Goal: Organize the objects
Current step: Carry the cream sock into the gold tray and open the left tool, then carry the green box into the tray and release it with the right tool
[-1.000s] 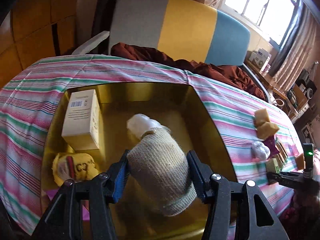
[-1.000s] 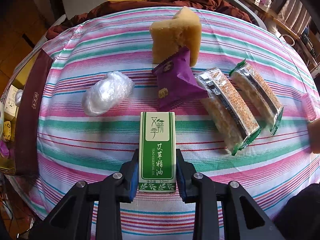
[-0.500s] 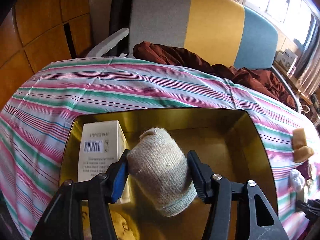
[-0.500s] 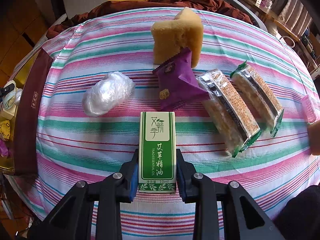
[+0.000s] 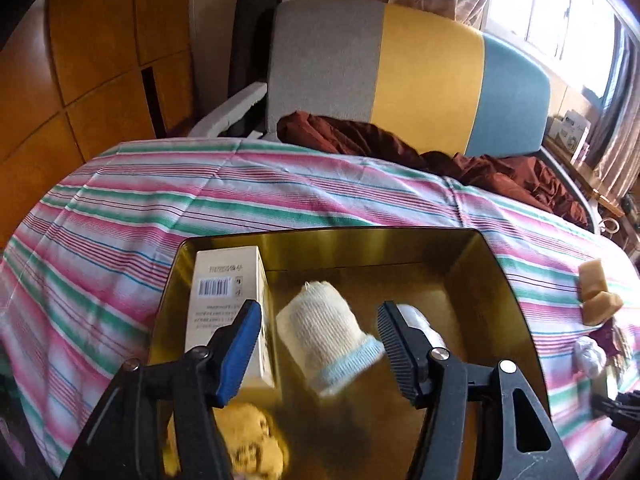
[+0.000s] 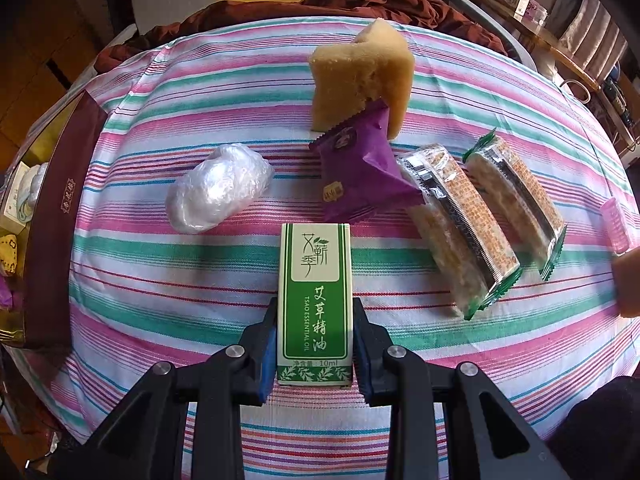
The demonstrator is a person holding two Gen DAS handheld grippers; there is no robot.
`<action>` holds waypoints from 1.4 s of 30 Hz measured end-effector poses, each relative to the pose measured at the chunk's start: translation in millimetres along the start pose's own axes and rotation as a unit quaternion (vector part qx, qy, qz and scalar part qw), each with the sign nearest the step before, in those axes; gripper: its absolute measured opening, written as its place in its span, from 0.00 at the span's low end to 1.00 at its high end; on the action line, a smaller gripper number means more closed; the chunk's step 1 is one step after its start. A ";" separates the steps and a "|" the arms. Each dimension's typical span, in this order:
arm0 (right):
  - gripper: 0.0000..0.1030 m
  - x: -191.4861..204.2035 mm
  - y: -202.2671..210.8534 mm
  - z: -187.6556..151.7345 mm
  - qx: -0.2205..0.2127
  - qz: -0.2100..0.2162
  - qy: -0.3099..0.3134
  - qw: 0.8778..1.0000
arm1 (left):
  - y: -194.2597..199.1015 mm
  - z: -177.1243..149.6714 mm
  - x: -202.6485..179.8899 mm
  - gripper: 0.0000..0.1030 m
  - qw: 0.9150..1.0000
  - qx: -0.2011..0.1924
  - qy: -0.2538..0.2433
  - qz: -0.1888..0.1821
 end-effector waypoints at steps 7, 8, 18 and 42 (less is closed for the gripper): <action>0.30 -0.5 1.3 -1.3 -0.001 -0.004 0.004 1.000 | 45.3 -29.4 -1.3 0.63 1.000 -0.025 0.004 -0.015; 0.30 -0.2 1.1 -0.7 -0.001 -0.004 0.005 1.000 | 48.9 -32.8 -1.6 0.63 1.000 -0.026 0.004 -0.015; 0.30 4.3 -1.6 3.5 -0.001 -0.009 0.008 1.000 | 79.9 -61.5 2.5 0.64 0.999 -0.038 0.004 -0.018; 0.30 271.2 65.3 46.1 -0.046 0.193 0.215 0.956 | 102.9 -72.3 94.6 0.70 0.994 -0.045 0.095 0.003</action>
Point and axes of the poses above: each gripper's, at about its wrist camera, not at the fingertips, and y roughly against the way its jaws point, x to its left, z to its top, the point moved 8 cm from there along -y, roughly the way its jaws point, and after that the axes turned 9 degrees about y, right-handed, at the moved point
